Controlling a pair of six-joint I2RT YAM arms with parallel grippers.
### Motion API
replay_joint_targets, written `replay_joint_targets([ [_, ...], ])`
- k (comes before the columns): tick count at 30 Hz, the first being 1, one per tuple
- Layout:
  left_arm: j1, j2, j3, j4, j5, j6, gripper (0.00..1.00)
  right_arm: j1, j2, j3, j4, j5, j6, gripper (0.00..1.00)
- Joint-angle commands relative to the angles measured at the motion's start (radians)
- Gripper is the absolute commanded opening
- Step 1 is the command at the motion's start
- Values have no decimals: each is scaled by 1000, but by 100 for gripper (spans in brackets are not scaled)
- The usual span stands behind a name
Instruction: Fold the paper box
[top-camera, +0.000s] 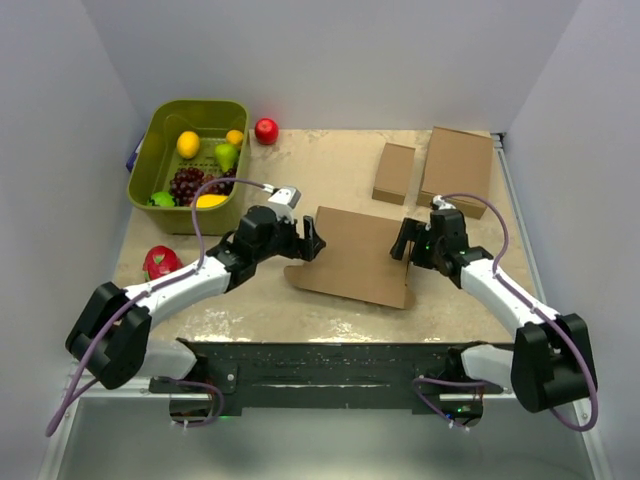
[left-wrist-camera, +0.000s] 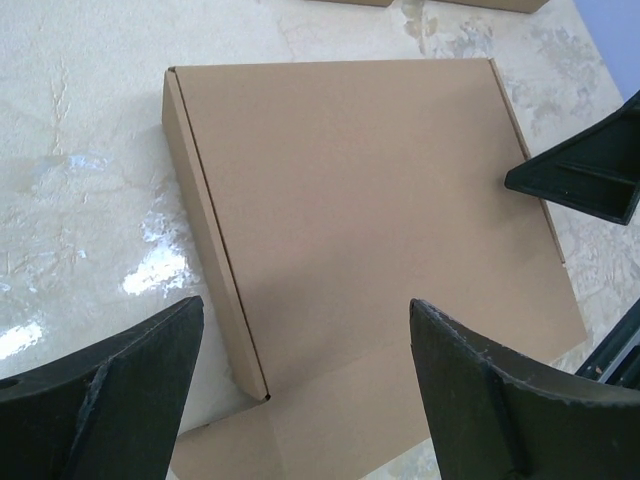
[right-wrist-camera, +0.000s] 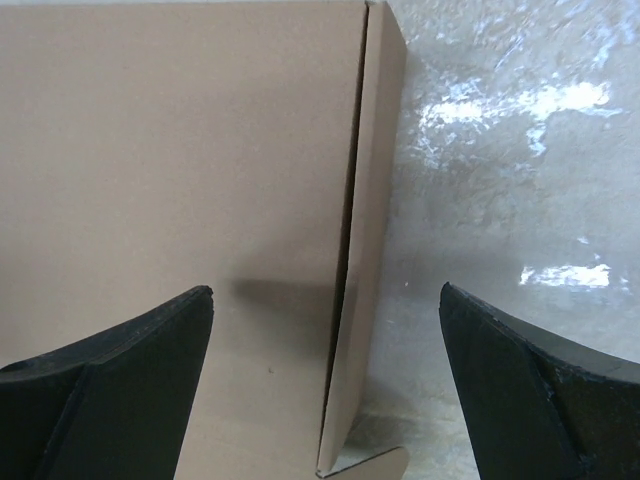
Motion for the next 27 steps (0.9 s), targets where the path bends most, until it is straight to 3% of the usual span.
replay_joint_targets([
  [1, 18, -34, -11, 24, -13, -3, 88, -2, 17, -45, 147, -80, 48, 96],
  [11, 34, -31, -43, 42, -8, -10, 89, -4, 66, -83, 213, -57, 50, 74],
  [18, 65, -16, -46, 52, 21, -26, 89, -4, 141, -100, 245, -95, 54, 43],
  [27, 117, -67, -112, 70, 69, -58, 90, -5, 211, -112, 278, -169, 77, 19],
])
